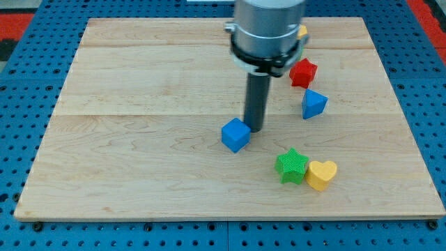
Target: Push the cube close to the triangle
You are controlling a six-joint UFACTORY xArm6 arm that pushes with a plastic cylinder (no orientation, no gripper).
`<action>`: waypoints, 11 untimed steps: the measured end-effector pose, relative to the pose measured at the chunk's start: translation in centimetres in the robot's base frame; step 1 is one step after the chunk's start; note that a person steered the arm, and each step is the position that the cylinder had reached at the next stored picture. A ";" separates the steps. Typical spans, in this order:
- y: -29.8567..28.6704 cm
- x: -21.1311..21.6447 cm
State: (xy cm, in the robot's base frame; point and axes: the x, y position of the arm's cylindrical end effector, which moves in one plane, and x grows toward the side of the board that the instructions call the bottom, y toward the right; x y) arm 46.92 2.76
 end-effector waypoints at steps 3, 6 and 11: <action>-13.8 -1.1; -1.4 3.4; 1.1 4.3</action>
State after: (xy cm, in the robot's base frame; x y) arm 51.17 3.82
